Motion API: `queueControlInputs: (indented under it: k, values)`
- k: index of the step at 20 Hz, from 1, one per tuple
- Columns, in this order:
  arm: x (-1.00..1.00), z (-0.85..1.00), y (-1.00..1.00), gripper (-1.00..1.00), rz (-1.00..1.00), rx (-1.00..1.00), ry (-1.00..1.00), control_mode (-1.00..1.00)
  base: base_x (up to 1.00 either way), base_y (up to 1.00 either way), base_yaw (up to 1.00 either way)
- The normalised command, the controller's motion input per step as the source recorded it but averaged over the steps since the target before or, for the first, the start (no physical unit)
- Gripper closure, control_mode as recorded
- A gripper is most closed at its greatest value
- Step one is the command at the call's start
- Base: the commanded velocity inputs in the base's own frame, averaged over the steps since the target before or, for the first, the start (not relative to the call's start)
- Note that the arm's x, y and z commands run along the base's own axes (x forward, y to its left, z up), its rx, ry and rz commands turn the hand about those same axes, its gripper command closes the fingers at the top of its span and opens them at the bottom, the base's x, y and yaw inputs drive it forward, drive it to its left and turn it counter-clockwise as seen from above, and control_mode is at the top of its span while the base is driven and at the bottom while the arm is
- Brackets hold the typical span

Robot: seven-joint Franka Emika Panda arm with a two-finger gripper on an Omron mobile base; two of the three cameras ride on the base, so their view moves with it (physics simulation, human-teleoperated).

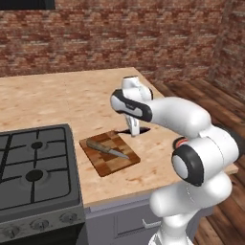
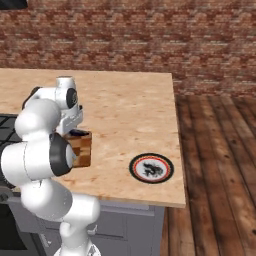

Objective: Pick up the knife from the drawer and place it on the cutting board. Then place the meat from the plate to the cutting board.

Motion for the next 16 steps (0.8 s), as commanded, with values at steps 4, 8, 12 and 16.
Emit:
queueControlInputs:
  k: [4,8,12,16]
  values:
    - [0.1,-0.08,0.34,1.0,0.2,0.0,0.0,-1.0,0.0,0.0,0.0]
    - [0.06,-0.01,0.17,1.0,0.28,0.0,0.0,-1.0,0.0,0.0,0.0]
    - [0.02,0.0,0.03,1.0,0.31,0.0,0.0,-1.0,0.0,0.0,0.0]
    - [0.0,0.0,0.0,1.0,0.3,0.0,0.0,-1.0,0.0,0.0,0.0]
